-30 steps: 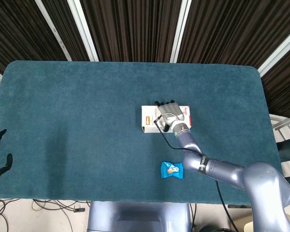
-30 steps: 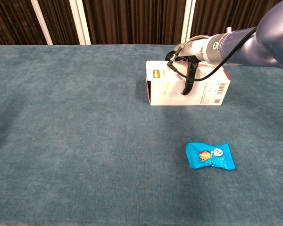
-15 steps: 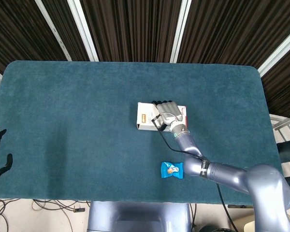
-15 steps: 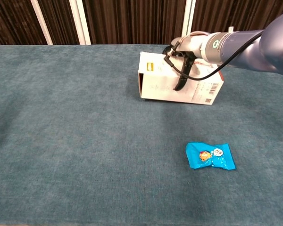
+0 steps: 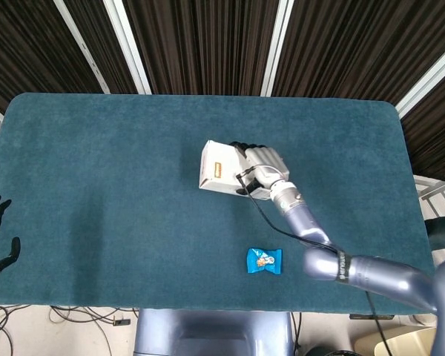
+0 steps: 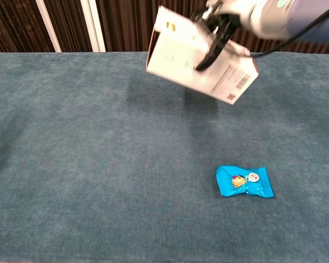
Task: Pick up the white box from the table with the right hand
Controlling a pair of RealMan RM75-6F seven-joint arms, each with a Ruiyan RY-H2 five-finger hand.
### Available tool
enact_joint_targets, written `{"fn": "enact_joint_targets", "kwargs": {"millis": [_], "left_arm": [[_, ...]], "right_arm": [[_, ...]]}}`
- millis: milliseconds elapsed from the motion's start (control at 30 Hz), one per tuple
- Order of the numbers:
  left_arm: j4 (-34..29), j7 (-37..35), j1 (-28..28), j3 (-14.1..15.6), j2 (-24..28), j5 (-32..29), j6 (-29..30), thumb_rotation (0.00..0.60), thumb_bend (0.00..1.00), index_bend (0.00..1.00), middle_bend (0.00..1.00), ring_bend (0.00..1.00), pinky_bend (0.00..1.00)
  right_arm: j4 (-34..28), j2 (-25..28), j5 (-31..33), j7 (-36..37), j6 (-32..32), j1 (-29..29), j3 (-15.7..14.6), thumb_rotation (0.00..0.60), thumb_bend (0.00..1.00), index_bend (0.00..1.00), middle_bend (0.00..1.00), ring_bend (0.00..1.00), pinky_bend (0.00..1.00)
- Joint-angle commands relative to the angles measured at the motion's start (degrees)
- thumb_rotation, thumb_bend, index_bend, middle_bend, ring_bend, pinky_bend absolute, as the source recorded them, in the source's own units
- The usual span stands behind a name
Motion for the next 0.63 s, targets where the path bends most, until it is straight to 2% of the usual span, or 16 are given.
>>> {"fn": "enact_joint_targets", "kwargs": {"millis": [33, 267, 633], "left_arm": [[-0.03, 0.09, 0.02, 0.06, -0.02, 0.11, 0.05, 0.6, 0.5, 0.08, 0.0, 0.0, 0.0], [-0.18, 0.22, 0.15, 0.05, -0.03, 0.25, 0.38, 0.6, 0.5, 0.08, 0.0, 0.0, 0.0], [-0.14, 0.22, 0.29, 0.01, 0.01, 0.28, 0.64, 0.6, 0.5, 0.08, 0.0, 0.0, 0.0]], "right_arm": [[-4.81, 4.92, -1.99, 3.67, -1.03, -2.21, 2.63, 0.6, 0.26, 0.25, 0.43, 0.53, 0.25], [-11.84, 12.21, -5.6, 10.21, -0.72, -5.47, 6.38, 0.6, 0.26, 0.25, 0.42, 0.54, 0.25], [-17.33, 19.8, -9.16, 16.95, -1.47, -8.12, 9.98, 0.6, 0.26, 0.25, 0.42, 0.53, 0.25]]}}
